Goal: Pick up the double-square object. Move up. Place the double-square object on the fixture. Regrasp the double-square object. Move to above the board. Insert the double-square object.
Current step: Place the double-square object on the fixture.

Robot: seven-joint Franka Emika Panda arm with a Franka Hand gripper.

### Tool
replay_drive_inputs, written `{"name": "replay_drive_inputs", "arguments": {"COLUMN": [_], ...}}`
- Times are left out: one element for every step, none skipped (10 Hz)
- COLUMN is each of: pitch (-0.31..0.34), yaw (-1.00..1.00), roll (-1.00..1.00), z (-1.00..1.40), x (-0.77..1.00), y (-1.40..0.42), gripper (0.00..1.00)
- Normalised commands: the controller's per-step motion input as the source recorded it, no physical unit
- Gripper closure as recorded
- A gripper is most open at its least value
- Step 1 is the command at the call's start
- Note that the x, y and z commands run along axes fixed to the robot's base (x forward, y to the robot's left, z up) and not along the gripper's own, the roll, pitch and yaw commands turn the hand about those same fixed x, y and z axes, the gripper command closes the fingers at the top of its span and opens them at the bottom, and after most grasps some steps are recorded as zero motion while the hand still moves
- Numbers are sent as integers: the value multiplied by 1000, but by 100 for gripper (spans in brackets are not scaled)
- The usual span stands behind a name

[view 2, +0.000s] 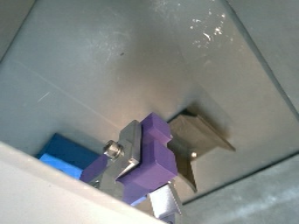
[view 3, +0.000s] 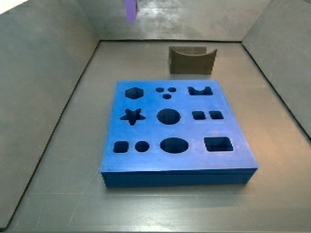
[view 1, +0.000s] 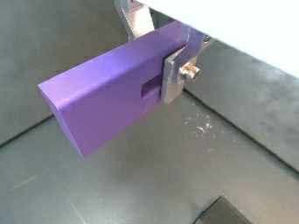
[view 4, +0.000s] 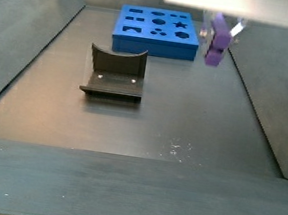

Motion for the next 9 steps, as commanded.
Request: {"name": "replay_drive_inputs", "arguments": {"pitch": [81, 93, 340, 347, 312, 205, 168, 129, 119], "yaw": [17, 23, -539, -504, -427, -241, -181, -110, -81], "roll": [89, 92, -293, -292, -285, -262, -241, -197, -183], "z": [493, 304, 254, 201, 191, 168, 156, 140, 130], "x": [-10, -3, 1000, 1000, 1000, 1000, 1000, 1000, 1000], "y": [3, 4, -241, -236, -215, -178, -168, -149, -135], "gripper": [100, 100, 100, 100, 100, 100, 100, 100, 100]}}
